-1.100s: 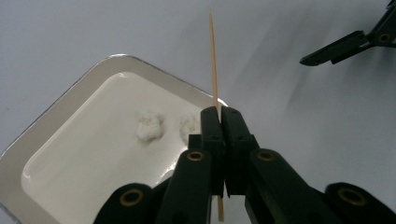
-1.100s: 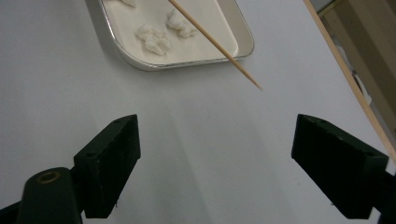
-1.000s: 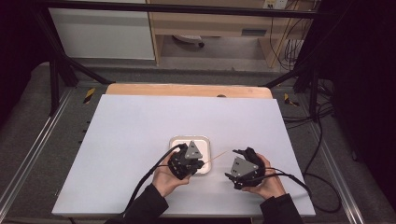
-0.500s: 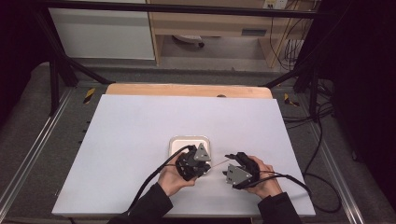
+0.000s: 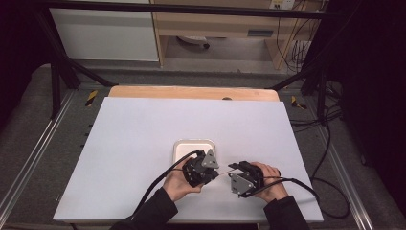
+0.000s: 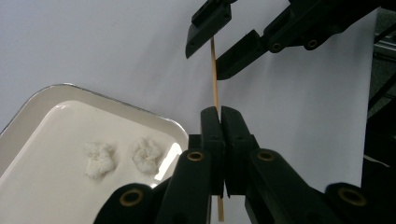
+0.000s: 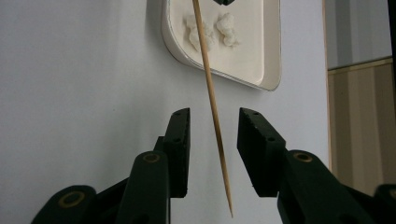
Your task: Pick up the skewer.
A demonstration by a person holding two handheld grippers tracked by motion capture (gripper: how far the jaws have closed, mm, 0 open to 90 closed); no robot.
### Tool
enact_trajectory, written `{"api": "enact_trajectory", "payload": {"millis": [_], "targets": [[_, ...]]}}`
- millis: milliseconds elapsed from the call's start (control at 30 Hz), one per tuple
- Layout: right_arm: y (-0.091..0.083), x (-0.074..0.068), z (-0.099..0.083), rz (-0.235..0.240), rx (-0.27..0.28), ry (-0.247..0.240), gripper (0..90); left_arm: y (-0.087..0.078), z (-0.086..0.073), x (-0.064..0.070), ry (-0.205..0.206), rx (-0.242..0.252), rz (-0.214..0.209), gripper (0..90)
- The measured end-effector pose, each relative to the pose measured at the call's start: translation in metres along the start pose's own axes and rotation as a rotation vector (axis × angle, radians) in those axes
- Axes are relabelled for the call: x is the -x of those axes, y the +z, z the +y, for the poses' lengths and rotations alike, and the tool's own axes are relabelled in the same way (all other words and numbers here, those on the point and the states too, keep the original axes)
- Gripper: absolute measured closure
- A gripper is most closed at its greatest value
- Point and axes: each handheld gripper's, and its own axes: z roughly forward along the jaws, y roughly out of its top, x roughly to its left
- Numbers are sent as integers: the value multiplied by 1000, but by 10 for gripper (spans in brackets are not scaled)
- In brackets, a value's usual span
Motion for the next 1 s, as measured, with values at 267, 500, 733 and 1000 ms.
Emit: {"api": "enact_trajectory", "payload": {"millis": [267,500,733,1000], "targets": [[0,-1,1,16,9,-53,785,2,0,1,8,-6,-10,889],[1,-2,0,33,9,-83,866,2,0,0,17,-12,-15,889],[1,-2,1,26,4,-108,889,3,0,-1,9,-15,-16,888],[0,-2,2,36,-19,-114,893,5,0,-4,6,-60,-13,815]]}}
